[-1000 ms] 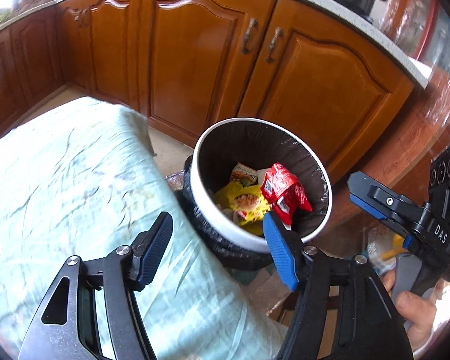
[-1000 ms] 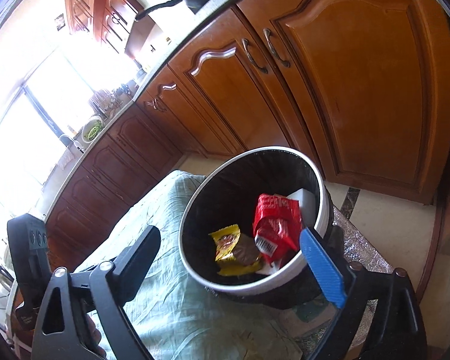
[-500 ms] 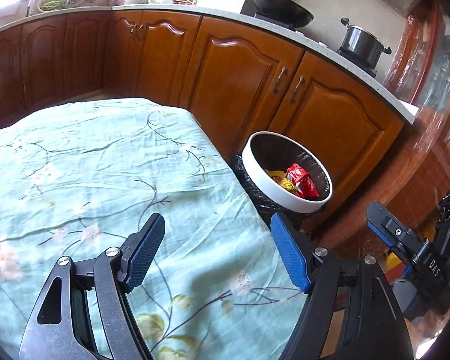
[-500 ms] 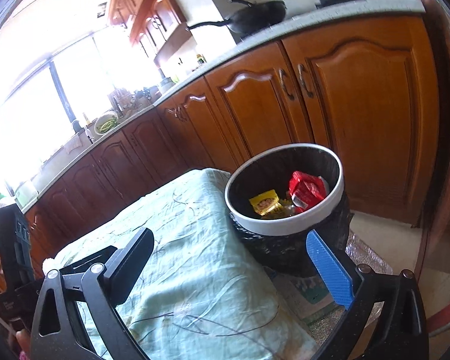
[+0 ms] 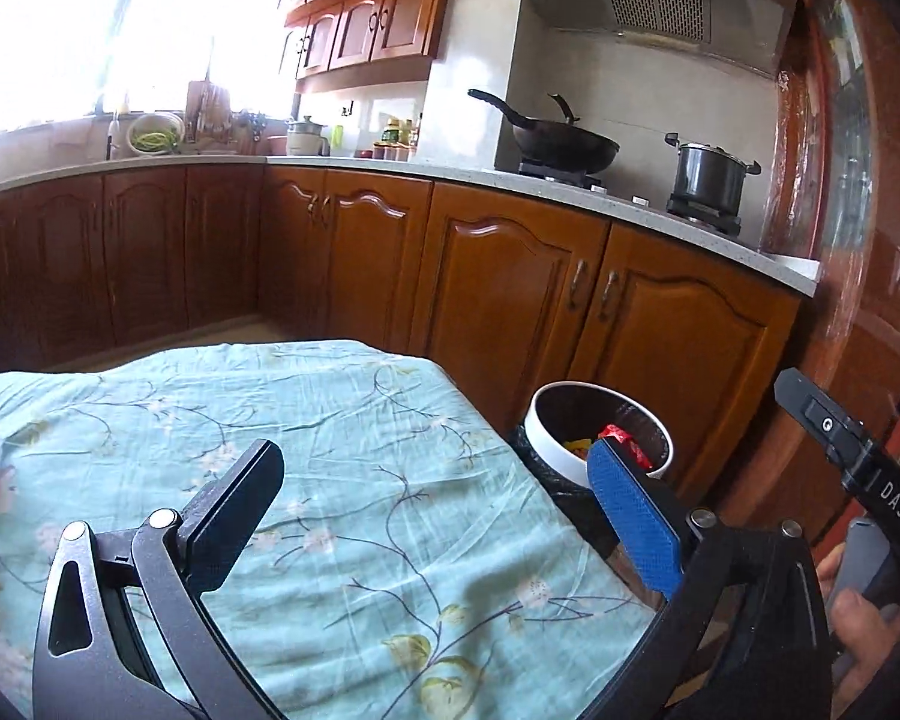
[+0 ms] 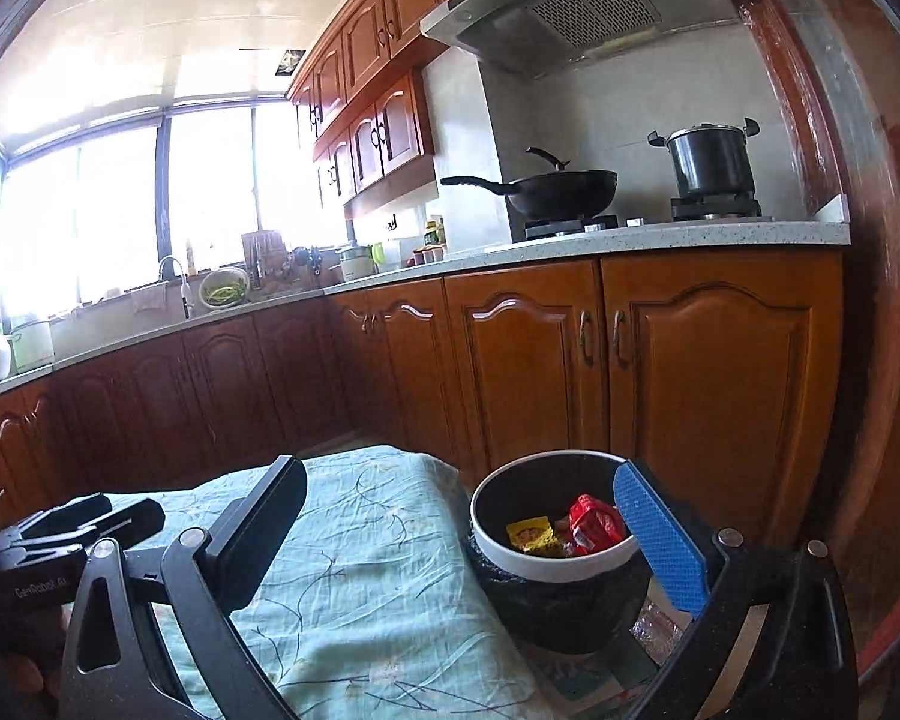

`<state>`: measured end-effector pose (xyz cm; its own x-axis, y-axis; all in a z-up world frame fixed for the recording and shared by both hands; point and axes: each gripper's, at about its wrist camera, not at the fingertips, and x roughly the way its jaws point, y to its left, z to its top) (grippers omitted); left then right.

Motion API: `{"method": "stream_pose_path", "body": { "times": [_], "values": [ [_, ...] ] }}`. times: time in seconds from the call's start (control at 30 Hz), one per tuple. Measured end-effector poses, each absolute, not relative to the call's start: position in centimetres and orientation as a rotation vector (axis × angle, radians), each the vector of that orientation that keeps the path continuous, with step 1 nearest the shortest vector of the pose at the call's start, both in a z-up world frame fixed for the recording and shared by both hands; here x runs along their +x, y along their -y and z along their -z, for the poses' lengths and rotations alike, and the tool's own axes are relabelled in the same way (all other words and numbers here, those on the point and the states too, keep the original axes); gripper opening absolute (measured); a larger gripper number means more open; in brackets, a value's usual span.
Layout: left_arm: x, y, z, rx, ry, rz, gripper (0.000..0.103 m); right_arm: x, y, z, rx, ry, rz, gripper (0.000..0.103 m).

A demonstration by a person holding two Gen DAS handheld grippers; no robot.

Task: Collect trash

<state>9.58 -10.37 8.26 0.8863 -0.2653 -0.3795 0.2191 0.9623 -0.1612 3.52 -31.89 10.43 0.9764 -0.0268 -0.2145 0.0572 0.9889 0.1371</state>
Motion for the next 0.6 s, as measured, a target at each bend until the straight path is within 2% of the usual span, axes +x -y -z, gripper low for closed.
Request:
{"method": "stream_pose_path", "body": {
  "times": [0.27,0.6],
  "values": [
    [8.6,10.3,-5.3,-0.067,-0.397,0.177,0.103,3.9,31.0,-6.1,0.153,-0.29,0.02,0.103],
    [7.1,10.7,-4.6,-0.013,-0.386,0.138,0.103,3.8,30.1,-5.2,0.145,-0.322,0.002,0.103]
  ]
}}
